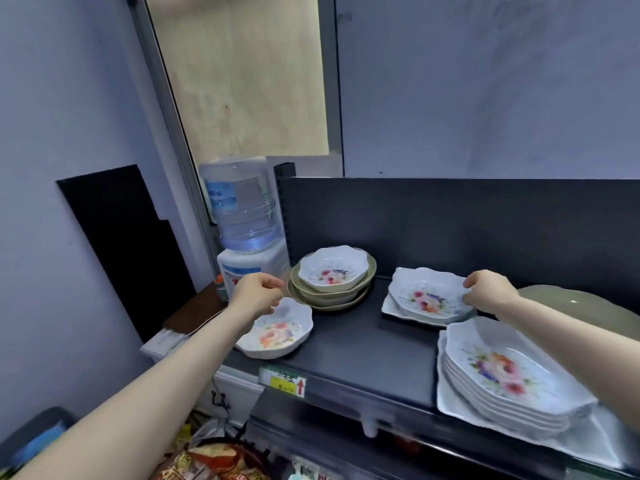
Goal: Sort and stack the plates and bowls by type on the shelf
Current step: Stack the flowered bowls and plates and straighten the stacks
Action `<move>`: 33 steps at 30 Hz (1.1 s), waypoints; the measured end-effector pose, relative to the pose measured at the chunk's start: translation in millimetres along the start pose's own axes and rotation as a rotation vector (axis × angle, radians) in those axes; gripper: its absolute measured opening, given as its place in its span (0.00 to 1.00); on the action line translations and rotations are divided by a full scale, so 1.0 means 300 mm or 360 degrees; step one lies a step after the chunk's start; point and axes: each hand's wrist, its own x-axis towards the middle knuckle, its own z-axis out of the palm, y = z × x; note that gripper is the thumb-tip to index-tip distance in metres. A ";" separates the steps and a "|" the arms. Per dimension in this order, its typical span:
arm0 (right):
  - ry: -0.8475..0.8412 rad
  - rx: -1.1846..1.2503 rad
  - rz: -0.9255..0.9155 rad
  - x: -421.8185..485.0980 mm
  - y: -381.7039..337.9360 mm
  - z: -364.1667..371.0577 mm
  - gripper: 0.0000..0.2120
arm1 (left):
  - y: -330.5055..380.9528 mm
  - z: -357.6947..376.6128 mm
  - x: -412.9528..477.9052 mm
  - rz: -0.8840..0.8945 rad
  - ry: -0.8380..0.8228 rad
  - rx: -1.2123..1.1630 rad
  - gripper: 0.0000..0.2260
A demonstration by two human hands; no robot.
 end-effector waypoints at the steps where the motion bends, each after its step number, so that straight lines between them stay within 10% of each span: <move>1: 0.0019 -0.0043 0.0032 0.008 -0.011 0.016 0.16 | -0.016 -0.012 0.025 0.0012 -0.0002 0.0035 0.11; 13: 0.0160 -0.0162 0.0353 0.077 -0.055 0.067 0.04 | -0.147 -0.063 0.217 0.0323 0.0041 0.0779 0.14; 33: 0.0212 0.0802 0.0514 -0.007 -0.040 -0.175 0.07 | -0.188 -0.034 0.271 0.0099 -0.0341 0.1201 0.11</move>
